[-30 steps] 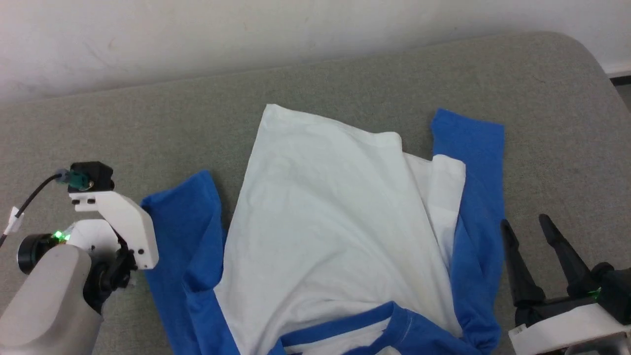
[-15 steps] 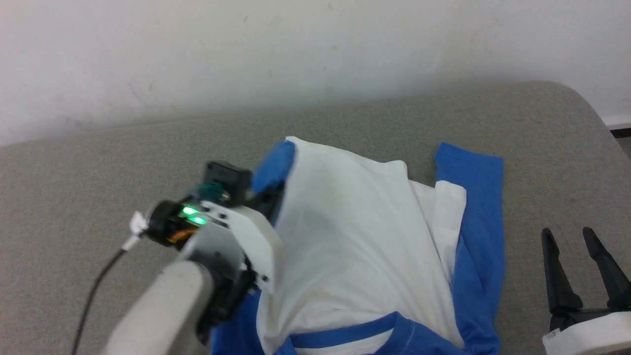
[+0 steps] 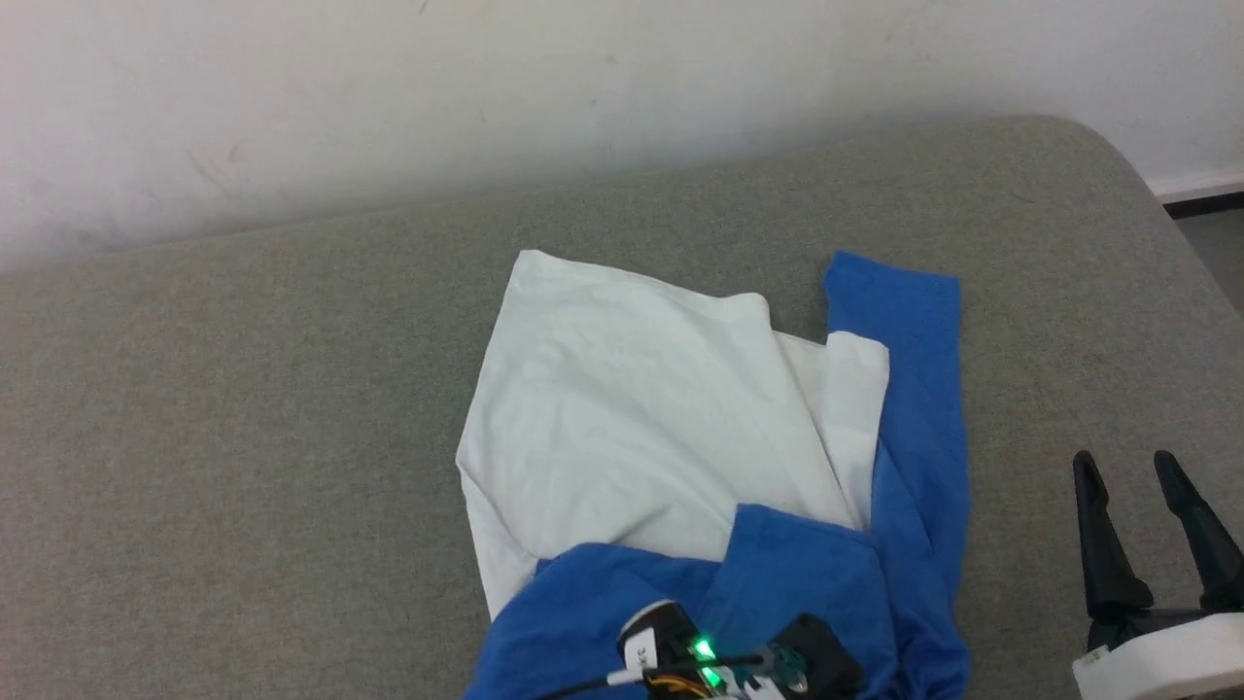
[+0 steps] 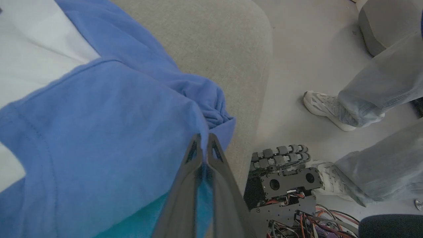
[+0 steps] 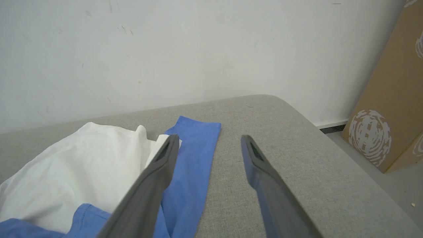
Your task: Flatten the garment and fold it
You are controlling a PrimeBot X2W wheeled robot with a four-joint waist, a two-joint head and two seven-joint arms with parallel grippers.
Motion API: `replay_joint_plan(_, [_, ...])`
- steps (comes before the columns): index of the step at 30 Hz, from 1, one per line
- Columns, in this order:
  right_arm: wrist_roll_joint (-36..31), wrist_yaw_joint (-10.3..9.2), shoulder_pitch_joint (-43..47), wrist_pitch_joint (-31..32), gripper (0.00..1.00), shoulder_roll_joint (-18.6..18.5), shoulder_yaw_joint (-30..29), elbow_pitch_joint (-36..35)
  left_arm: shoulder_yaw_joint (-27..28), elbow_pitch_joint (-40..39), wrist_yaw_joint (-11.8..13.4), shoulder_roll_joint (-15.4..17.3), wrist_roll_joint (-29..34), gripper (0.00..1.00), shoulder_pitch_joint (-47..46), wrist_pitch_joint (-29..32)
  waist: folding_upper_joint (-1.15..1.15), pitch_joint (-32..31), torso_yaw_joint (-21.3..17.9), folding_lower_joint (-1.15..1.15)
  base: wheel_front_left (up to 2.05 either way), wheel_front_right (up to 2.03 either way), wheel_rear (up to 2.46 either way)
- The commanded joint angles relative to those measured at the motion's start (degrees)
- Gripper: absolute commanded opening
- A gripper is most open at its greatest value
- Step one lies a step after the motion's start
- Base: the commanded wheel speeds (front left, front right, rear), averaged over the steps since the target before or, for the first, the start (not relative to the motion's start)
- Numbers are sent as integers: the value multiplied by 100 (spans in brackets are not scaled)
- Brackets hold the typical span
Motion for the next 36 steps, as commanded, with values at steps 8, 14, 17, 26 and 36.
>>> replay_joint_plan(8, [16,-4,-99,-8,100,24,6,89,46,63,-140,-128,-94,100,-5,-954,0,-78,121,0,0,0,0])
replay_joint_plan(14, [36,-4,-85,71,100,-57,-38,158,763,-598,175,113,-165,100,21,-1985,0,-308,320,0,0,0,0])
replay_joint_plan(17, [68,-4,-100,105,100,-86,-73,213,1347,-738,607,358,-187,100,109,-2404,0,-377,413,0,0,0,0])
replay_joint_plan(26, [412,-4,-469,389,100,-285,-324,1060,3071,-689,1732,1050,-463,100,738,-3153,0,-388,623,0,0,0,0])
replay_joint_plan(36, [964,-4,-2106,926,100,-992,-467,3125,4261,-1228,2134,1219,-296,100,1428,-3251,0,96,1108,0,0,0,0])
